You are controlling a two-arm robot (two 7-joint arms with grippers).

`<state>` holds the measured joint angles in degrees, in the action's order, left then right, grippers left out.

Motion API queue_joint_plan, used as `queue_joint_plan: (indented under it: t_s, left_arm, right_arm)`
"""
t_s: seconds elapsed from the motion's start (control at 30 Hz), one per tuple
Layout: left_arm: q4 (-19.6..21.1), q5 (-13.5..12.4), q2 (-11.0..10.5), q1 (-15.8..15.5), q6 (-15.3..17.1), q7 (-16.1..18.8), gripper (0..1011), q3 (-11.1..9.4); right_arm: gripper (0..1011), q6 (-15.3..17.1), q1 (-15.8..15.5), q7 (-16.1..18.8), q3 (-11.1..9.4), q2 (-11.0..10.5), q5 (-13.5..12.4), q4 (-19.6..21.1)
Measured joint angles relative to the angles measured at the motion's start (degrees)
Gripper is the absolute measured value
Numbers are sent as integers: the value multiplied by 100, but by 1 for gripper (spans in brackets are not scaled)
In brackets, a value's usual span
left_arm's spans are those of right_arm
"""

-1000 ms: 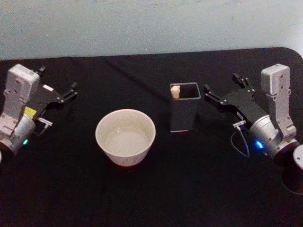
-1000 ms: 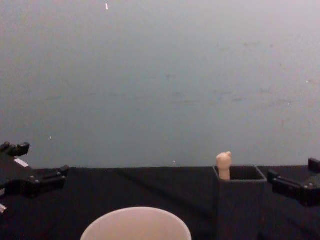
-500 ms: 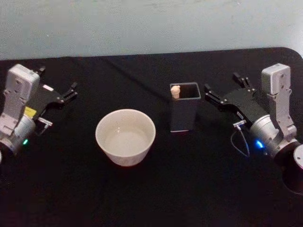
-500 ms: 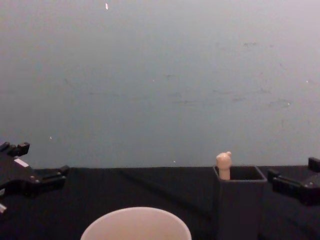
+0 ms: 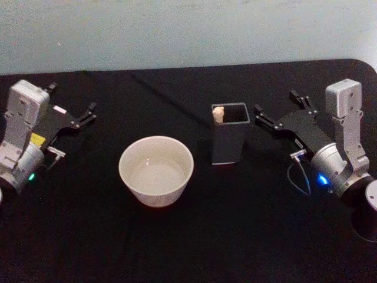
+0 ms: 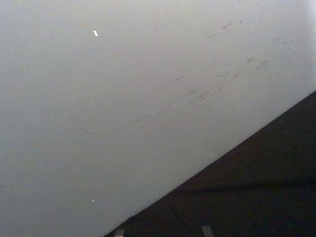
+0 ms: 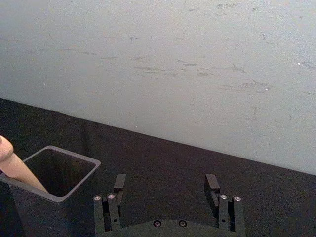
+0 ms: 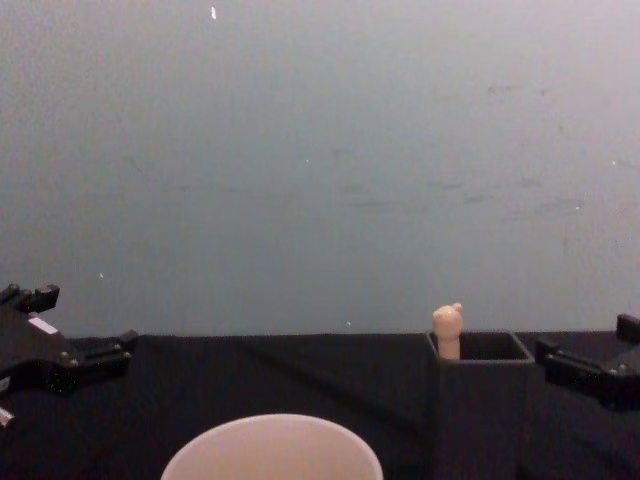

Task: Pick up the stirring spoon with one hand, stir inside the cup, then place it back in its original position.

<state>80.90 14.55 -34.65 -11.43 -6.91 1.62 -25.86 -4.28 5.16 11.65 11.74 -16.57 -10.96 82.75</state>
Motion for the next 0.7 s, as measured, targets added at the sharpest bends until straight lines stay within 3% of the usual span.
queue_joint_plan:
  t_s: [0.7]
  left_arm:
    - [0, 0, 0, 0, 0, 0, 1001, 0]
  right_arm:
    - [1000, 0, 0, 0, 0, 0, 1, 0]
